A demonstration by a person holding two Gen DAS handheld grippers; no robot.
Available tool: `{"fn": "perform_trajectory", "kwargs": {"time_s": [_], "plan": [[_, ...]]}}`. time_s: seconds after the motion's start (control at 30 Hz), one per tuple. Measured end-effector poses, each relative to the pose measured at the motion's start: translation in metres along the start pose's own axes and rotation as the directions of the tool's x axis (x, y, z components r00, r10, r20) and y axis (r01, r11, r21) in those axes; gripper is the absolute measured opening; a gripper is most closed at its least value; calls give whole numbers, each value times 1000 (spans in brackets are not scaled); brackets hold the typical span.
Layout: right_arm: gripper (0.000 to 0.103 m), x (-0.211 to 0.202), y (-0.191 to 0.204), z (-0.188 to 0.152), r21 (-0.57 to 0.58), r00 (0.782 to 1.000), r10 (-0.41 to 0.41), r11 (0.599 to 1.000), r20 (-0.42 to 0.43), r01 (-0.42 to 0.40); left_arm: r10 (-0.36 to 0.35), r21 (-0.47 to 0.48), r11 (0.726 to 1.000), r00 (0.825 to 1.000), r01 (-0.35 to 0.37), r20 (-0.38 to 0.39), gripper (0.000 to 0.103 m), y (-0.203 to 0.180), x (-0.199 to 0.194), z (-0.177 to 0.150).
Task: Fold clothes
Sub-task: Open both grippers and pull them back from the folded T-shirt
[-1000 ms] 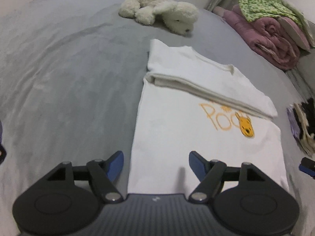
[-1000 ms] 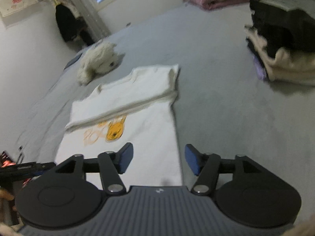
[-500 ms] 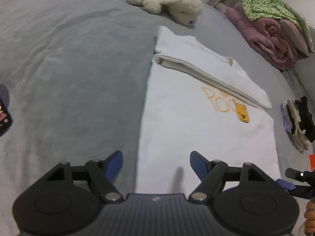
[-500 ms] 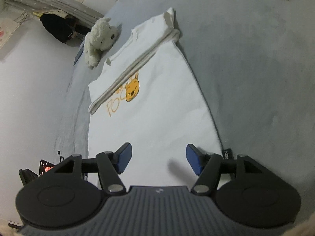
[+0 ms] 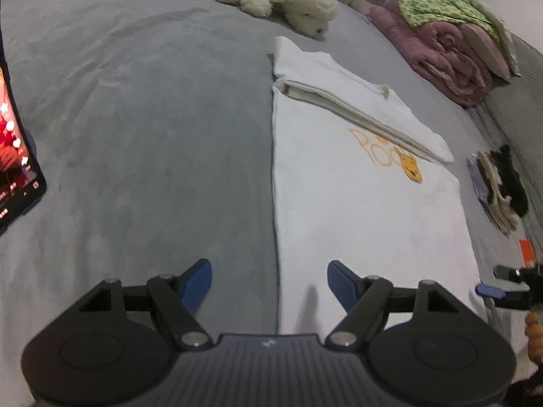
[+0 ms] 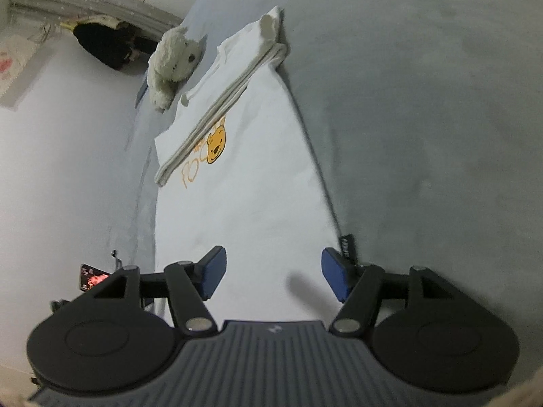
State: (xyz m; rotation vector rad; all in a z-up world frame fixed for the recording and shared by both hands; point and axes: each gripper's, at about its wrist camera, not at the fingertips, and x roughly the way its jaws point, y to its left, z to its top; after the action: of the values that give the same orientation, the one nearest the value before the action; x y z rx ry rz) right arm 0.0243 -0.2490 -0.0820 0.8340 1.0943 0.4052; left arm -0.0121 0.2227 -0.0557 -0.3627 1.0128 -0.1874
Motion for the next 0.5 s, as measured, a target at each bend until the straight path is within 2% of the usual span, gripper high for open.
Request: {"fn": "perform_trajectory", "kwargs": {"time_s": [0.13,0.23,0.33,0.5], "plan": [[66,-8,-14,0,33,998,55,998,-26,-54,-84,-11,996,996,84,-9,75,12,-5,-8],[66,-12,-20,-1,44,995,90,995,-50,-87,-160,-37,987,987,159,-16,74,24,-10,-15],[66,-13,-25,-5,43,990,115,993,-84,-112,-240,-70,969,970,238,-28,69,38,-14,-24],[65,-10,-26,-12,19,982,134,991,-131,-132,-361,-149,924,932,353,-34,60,61,-15,-39]]}}
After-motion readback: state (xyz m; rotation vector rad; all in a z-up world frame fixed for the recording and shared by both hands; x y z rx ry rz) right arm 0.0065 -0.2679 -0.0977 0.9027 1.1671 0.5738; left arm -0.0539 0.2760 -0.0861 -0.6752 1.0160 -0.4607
